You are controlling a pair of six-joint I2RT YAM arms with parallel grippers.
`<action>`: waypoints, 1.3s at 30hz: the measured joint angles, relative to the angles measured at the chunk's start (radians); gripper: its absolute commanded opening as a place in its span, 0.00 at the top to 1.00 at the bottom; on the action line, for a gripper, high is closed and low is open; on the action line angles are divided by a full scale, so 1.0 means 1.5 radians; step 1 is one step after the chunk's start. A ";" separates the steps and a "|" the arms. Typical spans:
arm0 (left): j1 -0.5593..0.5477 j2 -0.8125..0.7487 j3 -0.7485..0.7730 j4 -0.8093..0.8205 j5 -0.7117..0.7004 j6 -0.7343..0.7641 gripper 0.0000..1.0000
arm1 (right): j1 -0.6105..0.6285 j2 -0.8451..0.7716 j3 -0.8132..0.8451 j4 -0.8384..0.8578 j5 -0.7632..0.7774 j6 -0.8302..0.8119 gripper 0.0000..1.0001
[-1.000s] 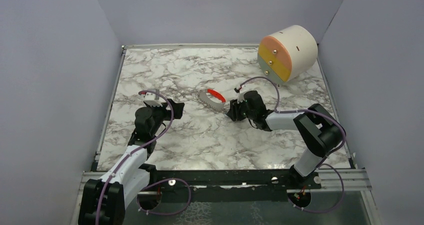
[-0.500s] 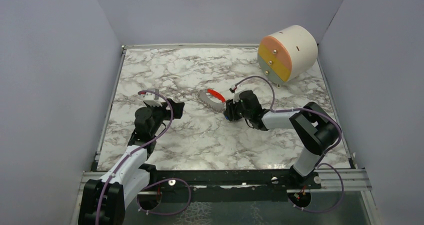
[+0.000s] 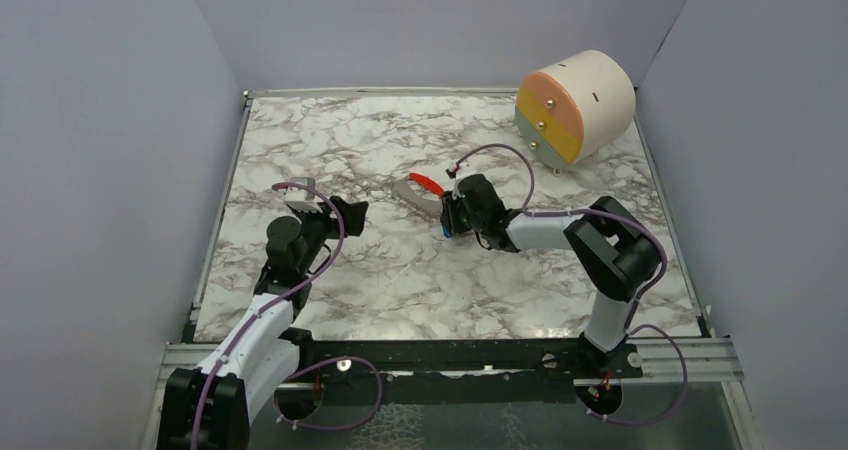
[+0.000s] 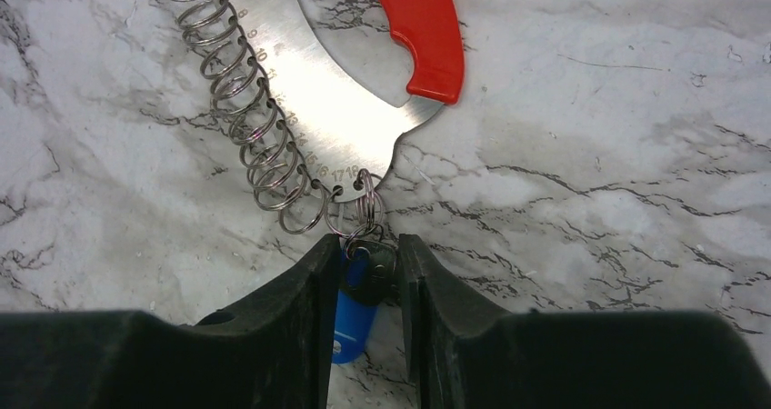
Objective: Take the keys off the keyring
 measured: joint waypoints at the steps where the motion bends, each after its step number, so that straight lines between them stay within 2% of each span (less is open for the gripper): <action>1: 0.000 0.000 0.000 0.000 0.000 0.000 0.12 | 0.001 0.004 0.007 -0.005 0.003 0.005 0.70; 4: 0.000 0.000 0.000 0.000 0.000 -0.001 0.12 | 0.003 0.013 0.022 -0.018 0.009 0.020 0.74; 7: 0.000 0.000 0.000 0.000 0.000 -0.002 0.12 | 0.006 0.017 0.031 -0.033 0.018 0.031 0.98; 8: 0.000 0.000 0.000 0.000 0.000 -0.003 0.12 | 0.006 0.020 0.035 -0.035 0.020 0.036 0.99; 21: 0.000 -0.020 0.000 0.000 -0.001 -0.010 0.13 | 0.024 0.041 0.072 -0.065 0.085 0.067 0.99; 30: 0.000 -0.020 -0.001 0.000 -0.001 -0.010 0.13 | 0.108 -0.041 0.081 -0.268 0.233 0.022 0.99; 35: 0.000 -0.020 -0.003 0.001 -0.001 -0.010 0.14 | 0.148 -0.106 0.125 -0.349 0.308 -0.026 0.99; 39: 0.000 -0.020 -0.003 0.001 -0.002 -0.011 0.22 | 0.156 -0.138 0.165 -0.363 0.375 -0.070 0.99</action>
